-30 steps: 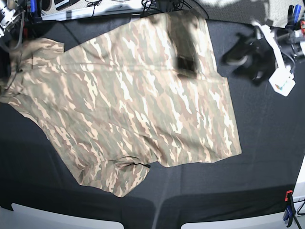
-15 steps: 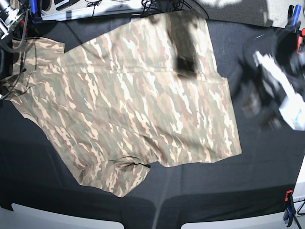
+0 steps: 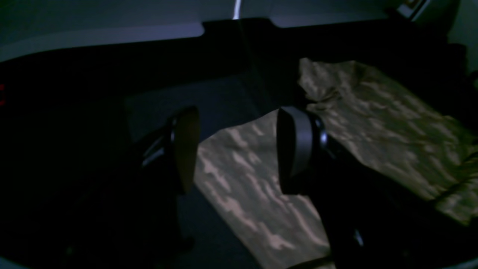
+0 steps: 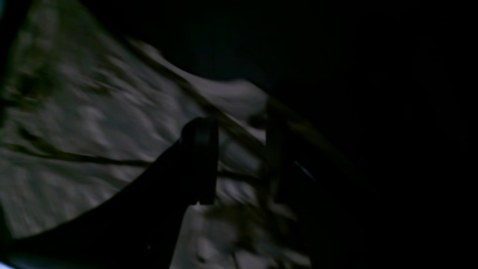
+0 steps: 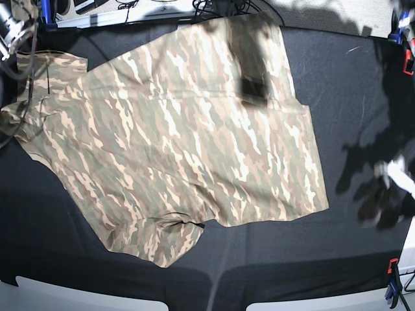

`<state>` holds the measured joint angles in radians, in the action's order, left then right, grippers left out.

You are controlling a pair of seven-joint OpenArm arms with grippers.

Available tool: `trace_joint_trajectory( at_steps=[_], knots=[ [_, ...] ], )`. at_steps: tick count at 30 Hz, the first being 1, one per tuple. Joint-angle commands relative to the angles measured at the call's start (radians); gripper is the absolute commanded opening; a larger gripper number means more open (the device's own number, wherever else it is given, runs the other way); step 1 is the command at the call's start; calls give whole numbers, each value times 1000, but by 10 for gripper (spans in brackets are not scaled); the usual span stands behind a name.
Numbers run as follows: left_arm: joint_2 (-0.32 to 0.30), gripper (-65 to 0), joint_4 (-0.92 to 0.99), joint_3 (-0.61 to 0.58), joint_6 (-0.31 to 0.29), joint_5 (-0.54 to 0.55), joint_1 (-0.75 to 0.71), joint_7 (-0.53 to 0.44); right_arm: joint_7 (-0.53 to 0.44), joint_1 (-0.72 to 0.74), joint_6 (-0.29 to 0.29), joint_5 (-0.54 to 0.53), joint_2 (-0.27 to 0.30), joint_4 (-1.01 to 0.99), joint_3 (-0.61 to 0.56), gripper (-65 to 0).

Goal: Layout the t-shirt on the table in an organized manner, then fold the t-shirt properly
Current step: 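Drag the shirt with the right gripper away from the left gripper, releasing left, then lower both grippers and grasp the shirt's hem corners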

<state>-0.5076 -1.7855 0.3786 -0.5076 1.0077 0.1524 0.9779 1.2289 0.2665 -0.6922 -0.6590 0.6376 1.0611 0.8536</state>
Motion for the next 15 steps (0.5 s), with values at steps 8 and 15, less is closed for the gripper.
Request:
trace_joint_trajectory(
  at_steps=[8,15],
  knots=[
    [-5,-350,-8,-154,-19,5,75,-14,-16,135,-6,-41,-33,18,-5,-440],
    [22,-350,172,-362,154,-313,156,-217,-61,171,-6,33,-66,18,-150,-440]
  ],
)
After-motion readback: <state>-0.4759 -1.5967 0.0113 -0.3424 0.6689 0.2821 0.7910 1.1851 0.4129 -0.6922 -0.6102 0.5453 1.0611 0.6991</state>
